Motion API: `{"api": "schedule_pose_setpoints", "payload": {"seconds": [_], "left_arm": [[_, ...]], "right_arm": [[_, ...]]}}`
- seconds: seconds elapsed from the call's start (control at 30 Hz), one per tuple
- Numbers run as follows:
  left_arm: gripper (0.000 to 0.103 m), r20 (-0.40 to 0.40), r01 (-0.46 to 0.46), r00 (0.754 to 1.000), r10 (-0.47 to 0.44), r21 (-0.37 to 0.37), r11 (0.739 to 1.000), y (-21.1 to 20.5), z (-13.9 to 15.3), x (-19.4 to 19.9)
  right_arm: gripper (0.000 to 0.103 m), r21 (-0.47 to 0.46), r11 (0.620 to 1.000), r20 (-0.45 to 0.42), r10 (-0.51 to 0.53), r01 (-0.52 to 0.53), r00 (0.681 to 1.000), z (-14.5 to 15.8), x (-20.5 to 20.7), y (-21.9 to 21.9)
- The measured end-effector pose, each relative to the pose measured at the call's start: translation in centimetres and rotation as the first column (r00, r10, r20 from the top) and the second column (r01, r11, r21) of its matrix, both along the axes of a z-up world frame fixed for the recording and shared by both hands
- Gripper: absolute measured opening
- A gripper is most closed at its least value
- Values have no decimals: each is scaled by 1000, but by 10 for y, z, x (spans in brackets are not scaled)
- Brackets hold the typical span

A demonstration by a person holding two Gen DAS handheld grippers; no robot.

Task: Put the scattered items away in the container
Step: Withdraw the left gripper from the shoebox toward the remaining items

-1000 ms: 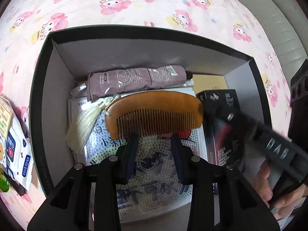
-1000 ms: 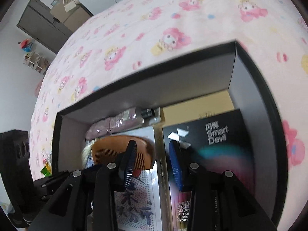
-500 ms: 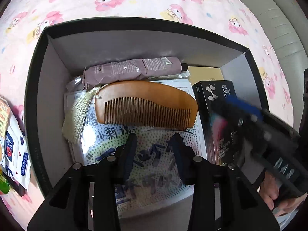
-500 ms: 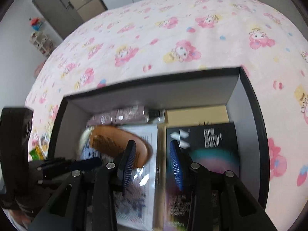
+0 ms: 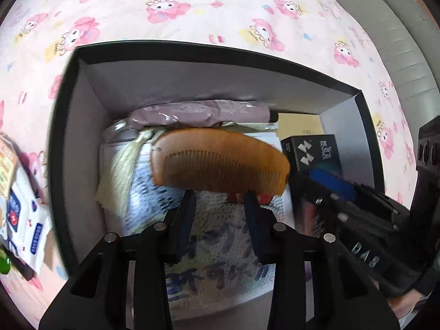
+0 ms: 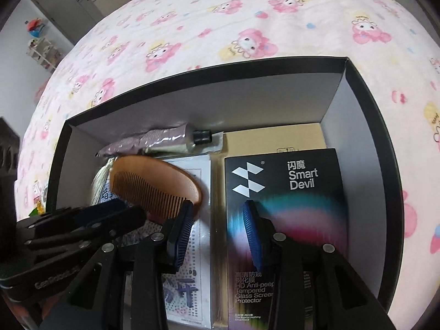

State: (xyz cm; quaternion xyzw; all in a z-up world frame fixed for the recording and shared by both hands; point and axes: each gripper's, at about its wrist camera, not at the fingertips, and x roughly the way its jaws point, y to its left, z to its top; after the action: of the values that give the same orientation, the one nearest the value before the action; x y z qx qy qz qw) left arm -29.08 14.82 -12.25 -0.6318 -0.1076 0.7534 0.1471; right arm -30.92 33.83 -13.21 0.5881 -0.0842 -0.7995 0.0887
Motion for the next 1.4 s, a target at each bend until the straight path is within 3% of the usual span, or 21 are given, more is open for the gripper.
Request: {"api": "schedule_pose_setpoints", "payload": {"seconds": [0.1,0.23,0.5,0.8,1.2,1.4], "left_arm": [[38,-3,11,1000,-11,46,999,-10,15,13],[40,-42,56,998,-54,59,997,14,17,25],[44,-129,94,988,-84,72,993,2,38,52],[47,-229,147,965,-130,56,988,-27,77,115],[48,-298,119,951,-85,100,988,-72,121,210],[49,-372,102,926,-59,97,990,-92,160,253]], "right_arm": [[34,-41,999,11,-21,21,1000,0,3,3],[39,-65,997,22,-38,40,999,1,16,2],[42,46,998,-85,-26,30,996,24,54,-24],[45,126,990,-239,-28,60,971,58,123,-60],[45,148,989,-311,37,10,950,105,214,-103],[45,124,992,-370,32,15,928,141,252,-119]]}}
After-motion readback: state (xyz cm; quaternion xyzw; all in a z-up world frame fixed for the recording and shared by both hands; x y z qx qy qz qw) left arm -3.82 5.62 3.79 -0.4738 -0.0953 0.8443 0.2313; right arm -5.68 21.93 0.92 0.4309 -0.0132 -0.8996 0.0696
